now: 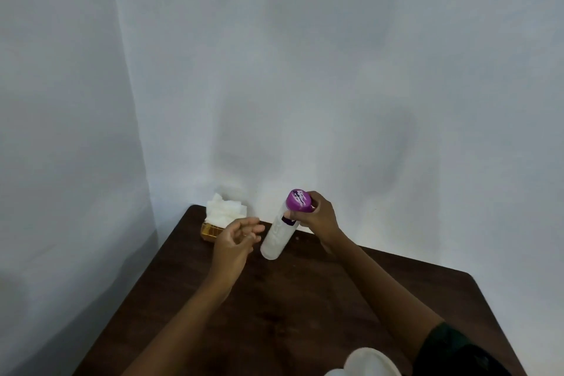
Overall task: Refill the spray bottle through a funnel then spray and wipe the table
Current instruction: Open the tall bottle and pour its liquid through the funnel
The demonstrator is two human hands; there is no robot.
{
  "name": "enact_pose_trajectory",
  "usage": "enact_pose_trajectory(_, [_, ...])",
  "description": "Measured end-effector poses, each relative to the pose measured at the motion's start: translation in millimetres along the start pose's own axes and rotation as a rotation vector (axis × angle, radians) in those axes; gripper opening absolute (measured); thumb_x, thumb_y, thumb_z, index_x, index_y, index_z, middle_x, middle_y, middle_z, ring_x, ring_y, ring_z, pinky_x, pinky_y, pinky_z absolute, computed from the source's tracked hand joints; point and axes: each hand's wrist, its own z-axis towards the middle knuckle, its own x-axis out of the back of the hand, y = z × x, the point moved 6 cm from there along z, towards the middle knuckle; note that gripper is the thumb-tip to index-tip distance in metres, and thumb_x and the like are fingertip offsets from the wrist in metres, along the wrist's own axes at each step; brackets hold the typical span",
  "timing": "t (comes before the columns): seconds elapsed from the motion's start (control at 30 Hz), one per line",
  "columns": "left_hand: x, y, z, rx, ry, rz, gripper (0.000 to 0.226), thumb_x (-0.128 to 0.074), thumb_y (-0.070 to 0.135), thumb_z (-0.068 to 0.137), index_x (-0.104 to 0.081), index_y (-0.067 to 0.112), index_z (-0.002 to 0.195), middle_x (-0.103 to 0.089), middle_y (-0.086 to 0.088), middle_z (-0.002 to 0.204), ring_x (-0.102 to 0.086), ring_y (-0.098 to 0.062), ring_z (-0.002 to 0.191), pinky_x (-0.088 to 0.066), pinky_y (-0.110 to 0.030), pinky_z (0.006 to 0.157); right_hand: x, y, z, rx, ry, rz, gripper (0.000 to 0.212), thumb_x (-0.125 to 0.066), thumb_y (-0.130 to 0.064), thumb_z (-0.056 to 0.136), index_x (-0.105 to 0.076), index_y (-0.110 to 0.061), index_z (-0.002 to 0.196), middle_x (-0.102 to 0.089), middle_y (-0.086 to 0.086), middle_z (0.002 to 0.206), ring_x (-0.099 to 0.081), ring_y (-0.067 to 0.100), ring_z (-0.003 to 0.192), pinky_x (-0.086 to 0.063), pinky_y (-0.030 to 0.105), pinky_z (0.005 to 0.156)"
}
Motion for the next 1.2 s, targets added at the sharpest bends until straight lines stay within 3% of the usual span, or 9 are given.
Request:
enact_pose_trajectory(0.13, [-59.3, 32.6, -14.1, -0.197, -0.181, 0.298, 0.052, -0.068, 0.008, 0.084, -0.047, 0.027, 0.128, -0.052, 0.01, 0.127, -0.051, -0.009, 0.115, -0.043, -0.009, 0.08, 55.7, -50.5, -40.0, 0.102, 0.033, 0.007, 0.05, -0.086, -0.015, 0.063, -0.062, -0.014, 0.107, -0.067, 0.004, 0.102, -0.063, 0.02, 0.093, -0.057, 0.032, 0.078])
enact_pose_trajectory(0.2, [-94.7, 49.3, -29.9, -0.28, -0.257, 0.428, 0.069, -0.073, 0.023, 0.08, -0.036, 0.028, 0.138, -0.04, 0.017, 0.129, -0.042, -0.005, 0.119, -0.042, -0.017, 0.089, 90.1, -72.7, -64.5, 0.154, 0.072, 0.029, 0.048, -0.085, -0.013, 0.063, -0.062, -0.014, 0.105, -0.067, 0.002, 0.098, -0.063, 0.016, 0.089, -0.056, 0.027, 0.075])
enact_pose_trajectory(0.37, [-174.7, 85.4, -66.1, -0.44, -0.279, 0.64, 0.069, -0.068, 0.042, 0.082, -0.034, 0.026, 0.14, -0.048, 0.006, 0.14, -0.052, -0.014, 0.121, -0.044, -0.027, 0.095, 169.5, -93.7, -121.1, 0.252, 0.158, 0.088, 0.045, -0.083, -0.01, 0.065, -0.061, -0.021, 0.103, -0.067, -0.006, 0.096, -0.064, 0.01, 0.09, -0.054, 0.018, 0.072])
enact_pose_trajectory(0.53, [-241.6, 84.5, -110.7, -0.421, -0.341, 0.618, 0.063, -0.068, 0.043, 0.082, -0.037, 0.024, 0.133, -0.057, 0.002, 0.131, -0.06, -0.017, 0.111, -0.049, -0.027, 0.088, 223.2, -72.1, -166.5, 0.293, 0.226, 0.142, 0.048, -0.078, -0.01, 0.071, -0.057, -0.021, 0.112, -0.066, -0.007, 0.106, -0.064, 0.008, 0.096, -0.053, 0.015, 0.071])
enact_pose_trajectory(0.67, [-268.9, 77.8, -141.4, -0.45, -0.301, 0.662, 0.057, -0.069, 0.043, 0.08, -0.042, 0.021, 0.126, -0.065, 0.003, 0.116, -0.065, -0.015, 0.096, -0.049, -0.021, 0.073, 229.6, -31.9, -189.3, 0.211, 0.145, 0.215, 0.052, -0.079, -0.009, 0.071, -0.054, -0.016, 0.116, -0.067, 0.003, 0.105, -0.068, 0.015, 0.092, -0.055, 0.02, 0.067])
enact_pose_trajectory(0.8, [-281.4, 65.9, -160.9, -0.393, -0.38, 0.724, 0.057, -0.073, 0.043, 0.076, -0.047, 0.019, 0.121, -0.067, 0.002, 0.112, -0.066, -0.015, 0.093, -0.053, -0.028, 0.078, 235.2, -2.6, -206.0, 0.151, 0.168, 0.272, 0.046, -0.078, -0.019, 0.07, -0.057, -0.016, 0.112, -0.069, 0.004, 0.1, -0.069, 0.019, 0.09, -0.058, 0.026, 0.07])
enact_pose_trajectory(0.93, [-270.9, 74.6, -156.8, -0.24, -0.564, 0.853, 0.06, -0.076, 0.036, 0.075, -0.05, 0.018, 0.127, -0.063, -0.002, 0.121, -0.061, -0.015, 0.105, -0.05, -0.033, 0.094, 235.9, 5.7, -219.0, 0.148, 0.116, 0.294, 0.052, -0.085, -0.031, 0.061, -0.06, -0.016, 0.104, -0.071, 0.006, 0.093, -0.07, 0.02, 0.084, -0.056, 0.025, 0.066])
enact_pose_trajectory(1.03, [-264.4, 100.8, -164.4, -0.26, -0.589, 0.643, 0.073, -0.075, 0.039, 0.075, -0.041, 0.021, 0.137, -0.059, 0.0, 0.125, -0.059, -0.014, 0.111, -0.049, -0.03, 0.096, 233.0, 9.1, -227.9, 0.154, 0.061, 0.303, 0.059, -0.08, -0.039, 0.055, -0.06, -0.02, 0.107, -0.071, 0.003, 0.095, -0.07, 0.017, 0.086, -0.057, 0.027, 0.07])
enact_pose_trajectory(1.2, [-275.4, 112.1, -189.3, -0.304, -0.643, 0.263, 0.059, -0.068, 0.019, 0.085, -0.04, 0.028, 0.136, -0.057, 0.002, 0.128, -0.059, -0.015, 0.114, -0.053, -0.027, 0.091, 222.4, 14.8, -245.3, 0.142, -0.063, 0.337, 0.063, -0.079, -0.041, 0.054, -0.059, -0.021, 0.11, -0.071, 0.003, 0.095, -0.07, 0.019, 0.086, -0.054, 0.025, 0.069])
